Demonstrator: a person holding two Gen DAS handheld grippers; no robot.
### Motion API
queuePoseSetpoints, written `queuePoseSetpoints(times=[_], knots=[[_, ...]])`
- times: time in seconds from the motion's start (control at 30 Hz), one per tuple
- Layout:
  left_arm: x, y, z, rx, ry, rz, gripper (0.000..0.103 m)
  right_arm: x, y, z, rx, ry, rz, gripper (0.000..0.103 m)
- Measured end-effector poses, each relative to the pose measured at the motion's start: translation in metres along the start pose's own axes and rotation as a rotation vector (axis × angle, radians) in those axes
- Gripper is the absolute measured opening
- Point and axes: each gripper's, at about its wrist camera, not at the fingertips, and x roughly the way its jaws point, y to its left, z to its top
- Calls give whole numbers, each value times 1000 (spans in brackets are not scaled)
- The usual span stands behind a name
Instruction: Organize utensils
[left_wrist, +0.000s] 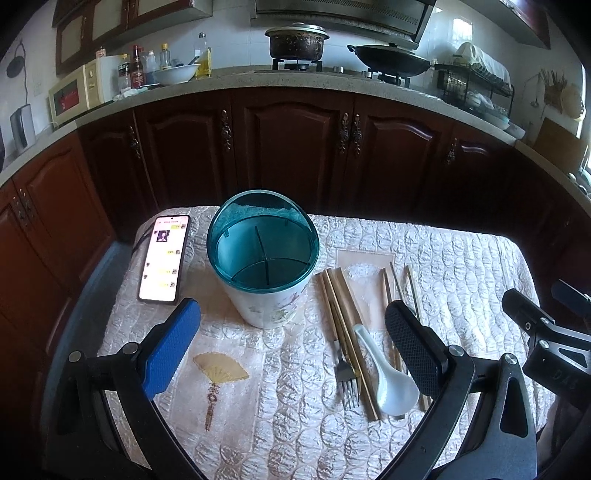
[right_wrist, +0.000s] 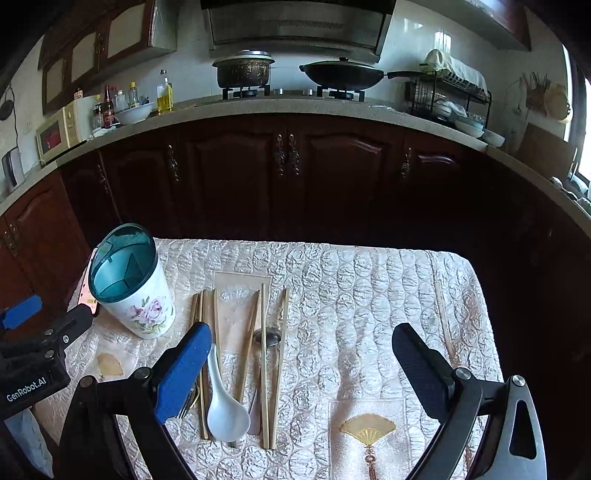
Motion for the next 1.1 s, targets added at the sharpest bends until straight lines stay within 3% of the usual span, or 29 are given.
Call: queuePoseSetpoints(times=[1.1], knots=[[4, 8, 6, -57, 15, -26, 101, 6, -2, 5, 27, -12, -10, 98]])
